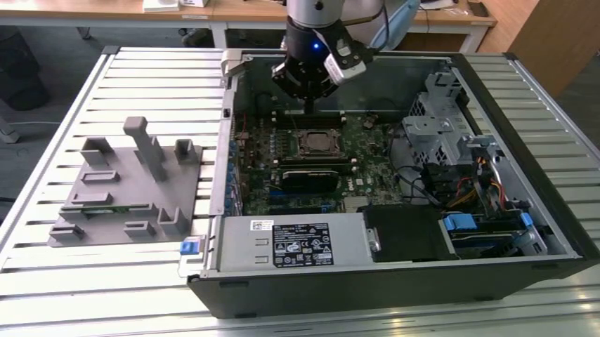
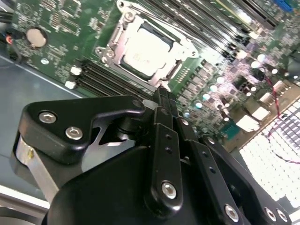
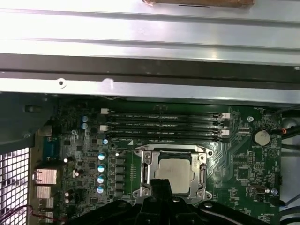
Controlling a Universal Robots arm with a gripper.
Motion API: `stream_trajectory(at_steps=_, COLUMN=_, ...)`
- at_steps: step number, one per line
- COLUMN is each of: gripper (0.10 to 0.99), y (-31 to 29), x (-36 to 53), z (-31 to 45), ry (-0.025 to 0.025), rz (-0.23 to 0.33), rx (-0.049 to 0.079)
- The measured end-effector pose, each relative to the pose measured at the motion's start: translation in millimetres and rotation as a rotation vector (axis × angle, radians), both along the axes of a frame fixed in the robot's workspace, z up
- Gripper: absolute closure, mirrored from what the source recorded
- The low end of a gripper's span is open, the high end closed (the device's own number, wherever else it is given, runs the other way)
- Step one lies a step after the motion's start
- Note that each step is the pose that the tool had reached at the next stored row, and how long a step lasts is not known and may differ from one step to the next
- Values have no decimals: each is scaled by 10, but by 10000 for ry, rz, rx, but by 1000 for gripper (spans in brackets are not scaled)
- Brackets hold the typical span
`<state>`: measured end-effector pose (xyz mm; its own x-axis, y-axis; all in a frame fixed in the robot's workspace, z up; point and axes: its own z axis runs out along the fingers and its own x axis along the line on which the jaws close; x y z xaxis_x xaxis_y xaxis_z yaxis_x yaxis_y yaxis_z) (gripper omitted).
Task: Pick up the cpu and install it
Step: 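Install the first cpu locking lever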
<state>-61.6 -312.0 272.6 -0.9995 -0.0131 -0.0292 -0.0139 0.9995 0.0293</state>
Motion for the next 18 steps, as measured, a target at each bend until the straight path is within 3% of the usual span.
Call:
stream_trajectory(at_steps=8, gripper=980, y=-27, x=-202, z=-25, ry=0, rz=21, rx=0)
stream_trajectory(at_steps=18, gripper=980, y=-31, x=-393, z=-53, ry=-1, rz=37, rx=1)
